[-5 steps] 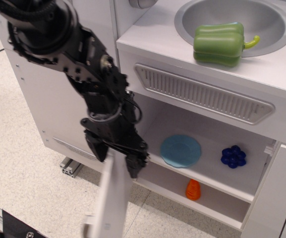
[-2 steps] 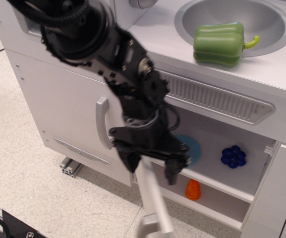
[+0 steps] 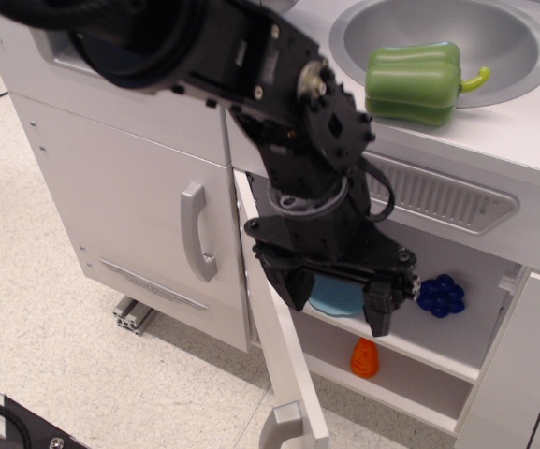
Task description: Close cabinet
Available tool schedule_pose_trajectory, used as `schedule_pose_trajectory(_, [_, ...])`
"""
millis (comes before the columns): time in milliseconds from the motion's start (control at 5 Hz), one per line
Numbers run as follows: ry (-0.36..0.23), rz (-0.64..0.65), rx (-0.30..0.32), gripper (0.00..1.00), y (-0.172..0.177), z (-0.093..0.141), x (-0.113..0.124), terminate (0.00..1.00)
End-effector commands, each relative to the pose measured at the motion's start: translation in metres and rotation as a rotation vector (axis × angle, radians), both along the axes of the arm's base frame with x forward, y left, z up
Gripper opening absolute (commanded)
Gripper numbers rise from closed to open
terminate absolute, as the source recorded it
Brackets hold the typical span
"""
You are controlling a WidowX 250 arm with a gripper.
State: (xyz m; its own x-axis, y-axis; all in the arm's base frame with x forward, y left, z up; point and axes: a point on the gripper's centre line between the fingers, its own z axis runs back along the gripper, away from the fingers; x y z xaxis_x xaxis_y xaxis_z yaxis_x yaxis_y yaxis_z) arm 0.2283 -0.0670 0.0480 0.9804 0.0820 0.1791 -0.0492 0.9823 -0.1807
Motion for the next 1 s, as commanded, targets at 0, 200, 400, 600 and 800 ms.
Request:
schedule_pose_trajectory(0, [0.004, -0.104, 0.132, 1.0, 0.047, -0.015, -0.028, 0.0])
schedule_pose_trajectory(200, [0.004, -0.118, 0.181, 1.0, 0.076, -0.027, -0.037, 0.0])
schedule_pose_trajectory(400, [-0.003, -0.117, 0.228, 1.0, 0.085, -0.051, -0.035, 0.0])
schedule_pose_trajectory(600, [0.015, -0.111, 0.244, 1.0, 0.076, -0.081, -0.028, 0.0])
schedule_pose_trajectory(800, [-0.007, -0.07, 0.225, 1.0, 0.065, -0.09, -0.018, 0.0])
